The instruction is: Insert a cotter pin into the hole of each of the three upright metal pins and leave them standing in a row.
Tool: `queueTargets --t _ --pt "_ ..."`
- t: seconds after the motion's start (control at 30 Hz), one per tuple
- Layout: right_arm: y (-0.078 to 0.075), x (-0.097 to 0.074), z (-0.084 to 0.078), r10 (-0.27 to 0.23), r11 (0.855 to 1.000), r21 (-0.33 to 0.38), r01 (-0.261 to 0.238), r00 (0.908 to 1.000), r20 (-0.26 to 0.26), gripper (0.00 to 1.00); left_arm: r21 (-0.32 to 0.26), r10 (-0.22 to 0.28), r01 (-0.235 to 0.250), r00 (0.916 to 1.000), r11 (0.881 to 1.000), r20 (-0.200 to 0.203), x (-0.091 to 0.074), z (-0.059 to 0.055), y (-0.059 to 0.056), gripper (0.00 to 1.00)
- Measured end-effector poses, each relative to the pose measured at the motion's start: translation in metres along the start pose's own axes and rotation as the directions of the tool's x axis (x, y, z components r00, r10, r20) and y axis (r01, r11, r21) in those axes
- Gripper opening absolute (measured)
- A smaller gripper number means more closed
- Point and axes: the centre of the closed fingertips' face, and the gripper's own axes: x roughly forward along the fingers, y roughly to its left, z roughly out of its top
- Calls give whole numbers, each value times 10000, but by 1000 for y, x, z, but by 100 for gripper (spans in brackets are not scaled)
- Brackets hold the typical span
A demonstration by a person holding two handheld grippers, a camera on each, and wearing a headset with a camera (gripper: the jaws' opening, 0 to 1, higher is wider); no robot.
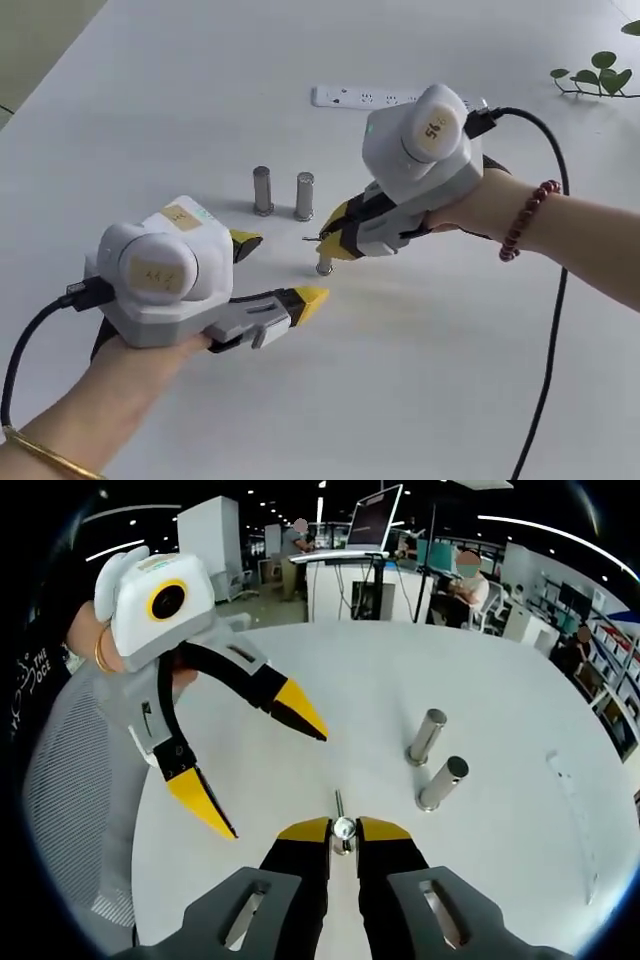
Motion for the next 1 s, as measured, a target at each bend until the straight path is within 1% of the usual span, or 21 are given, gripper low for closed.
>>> queueTargets --t 0.03,0.17,0.3,0.37,0.47,0.53,0.77,0.87,0.93,1.0 --pt "2 1 2 12 10000 -17 -12 10000 -10 4 -11 10 -10 10000 10000 32 -2 1 0 55" --pt "-1 8 8 55 10000 3 -55 10000 -12 4 -201 98 -94 9997 9998 202 -9 5 2 57" --pt "-7 14 11 43 9999 142 -43 10000 -42 4 -241 47 -43 9998 9997 168 -12 3 1 57" --pt "-8 16 14 10 9999 132 -9 10000 -79 4 -140 74 -72 9998 9999 163 -13 3 2 57" --pt "-11 19 18 7 9998 215 -8 10000 16 4 -19 100 -100 9998 9999 151 -13 2 2 57" --pt "-12 21 18 0 9998 204 0 10000 -2 4 43 105 -106 9999 9999 105 -13 0 2 57" --pt "-14 25 22 47 9997 222 -48 10000 30 4 -161 78 -78 10000 9998 47 -13 -5 2 57" --pt "-14 25 22 170 9997 148 -171 9998 57 4 -221 84 -83 10000 9997 45 -13 -6 3 57" --pt "-13 25 21 289 9996 -59 -289 9996 26 4 -204 66 -66 10000 9998 8 -13 -6 3 57" --pt "-13 26 21 279 9994 -186 -279 9996 -9 4 -196 56 -55 10000 9998 3 -13 -6 2 57"
